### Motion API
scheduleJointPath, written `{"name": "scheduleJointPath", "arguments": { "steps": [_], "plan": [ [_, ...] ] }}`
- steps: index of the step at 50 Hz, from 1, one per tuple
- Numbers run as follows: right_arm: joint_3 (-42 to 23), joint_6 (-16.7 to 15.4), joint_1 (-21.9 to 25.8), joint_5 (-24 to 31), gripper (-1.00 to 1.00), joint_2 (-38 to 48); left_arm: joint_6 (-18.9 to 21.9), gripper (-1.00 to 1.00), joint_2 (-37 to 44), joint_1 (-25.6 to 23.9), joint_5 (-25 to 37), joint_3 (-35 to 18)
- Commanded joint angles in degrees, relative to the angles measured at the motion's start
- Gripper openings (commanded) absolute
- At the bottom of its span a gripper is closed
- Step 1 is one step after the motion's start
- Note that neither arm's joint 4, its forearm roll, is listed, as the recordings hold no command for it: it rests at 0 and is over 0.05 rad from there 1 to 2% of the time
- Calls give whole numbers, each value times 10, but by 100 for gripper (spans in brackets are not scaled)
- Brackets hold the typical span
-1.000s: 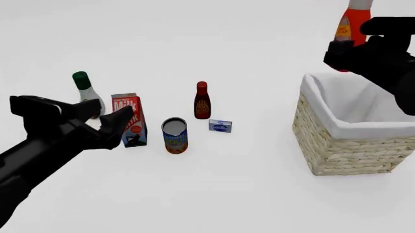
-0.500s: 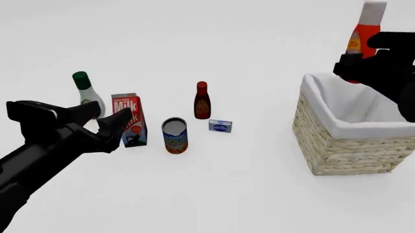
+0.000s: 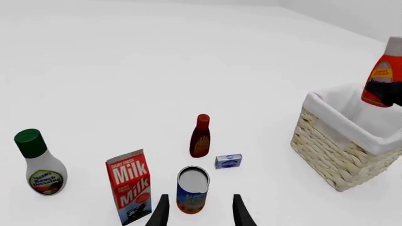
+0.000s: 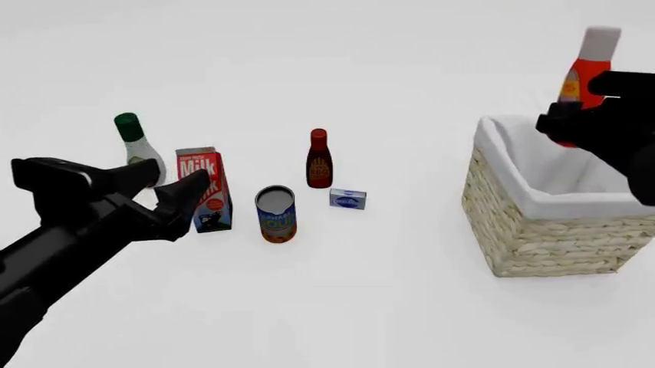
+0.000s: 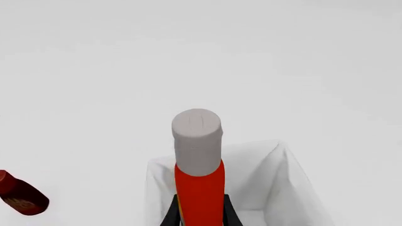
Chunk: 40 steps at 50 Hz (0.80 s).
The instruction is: Pick the ketchup and place it in the basket.
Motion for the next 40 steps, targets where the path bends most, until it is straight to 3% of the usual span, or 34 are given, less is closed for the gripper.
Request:
{"name": "scheduleJointPath", "arguments": {
  "steps": [1, 40],
  "plan": [
    [9, 14, -16, -21, -100, 11, 1, 100, 4, -2, 0, -2],
    [35, 22, -74, -83, -100, 80, 6, 100, 12, -7, 5, -14]
  ]
}}
